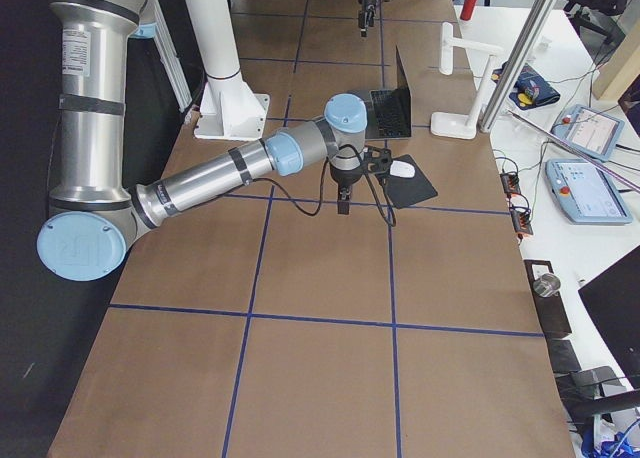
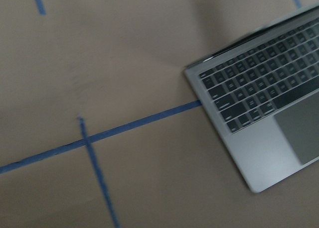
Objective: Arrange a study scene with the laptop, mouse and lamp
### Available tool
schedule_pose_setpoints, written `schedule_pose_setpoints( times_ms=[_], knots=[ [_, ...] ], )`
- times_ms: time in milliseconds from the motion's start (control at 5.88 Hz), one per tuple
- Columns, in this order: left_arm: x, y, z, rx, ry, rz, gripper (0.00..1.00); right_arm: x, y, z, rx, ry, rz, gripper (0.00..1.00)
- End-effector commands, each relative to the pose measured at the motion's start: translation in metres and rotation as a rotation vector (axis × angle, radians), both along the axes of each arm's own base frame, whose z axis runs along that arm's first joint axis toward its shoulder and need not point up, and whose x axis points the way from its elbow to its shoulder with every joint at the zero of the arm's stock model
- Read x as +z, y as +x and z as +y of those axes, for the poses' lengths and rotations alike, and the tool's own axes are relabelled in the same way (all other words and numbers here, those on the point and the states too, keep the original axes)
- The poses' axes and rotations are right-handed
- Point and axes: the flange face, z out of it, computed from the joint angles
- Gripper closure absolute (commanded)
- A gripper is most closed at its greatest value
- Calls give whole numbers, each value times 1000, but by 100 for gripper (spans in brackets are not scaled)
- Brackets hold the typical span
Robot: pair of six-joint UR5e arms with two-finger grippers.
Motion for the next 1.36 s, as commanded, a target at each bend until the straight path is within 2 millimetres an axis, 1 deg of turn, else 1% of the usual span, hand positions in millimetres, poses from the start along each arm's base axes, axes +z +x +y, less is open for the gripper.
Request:
schedule_pose_setpoints(
  times_ms=[0, 170, 340, 511, 681, 851, 1021, 1191],
  knots=[
    [118, -156, 15, 59, 36, -91, 0, 45, 40, 15, -35, 35, 32, 0],
    [171, -218, 18, 97, 47, -143, 0, 63, 54, 29, -62, 47, 44, 0],
    [199, -247, 17, 100, 6, -162, 0, 76, 61, 42, -58, 25, 50, 0],
    [234, -272, 16, 106, -27, -172, 0, 96, 78, 62, -87, 44, 62, 0],
    [252, -281, 17, 126, -36, -161, 0, 114, 92, 79, -114, 56, 66, 0],
    [256, -278, 19, 126, -64, -61, 0, 131, 96, 92, -121, 29, 74, 0],
    [277, -278, 27, 124, -125, -56, 0, 134, 96, 93, -127, 28, 73, 0],
    [301, -278, 30, 123, -182, -57, 0, 136, 95, 88, -128, 30, 80, 0]
  ],
)
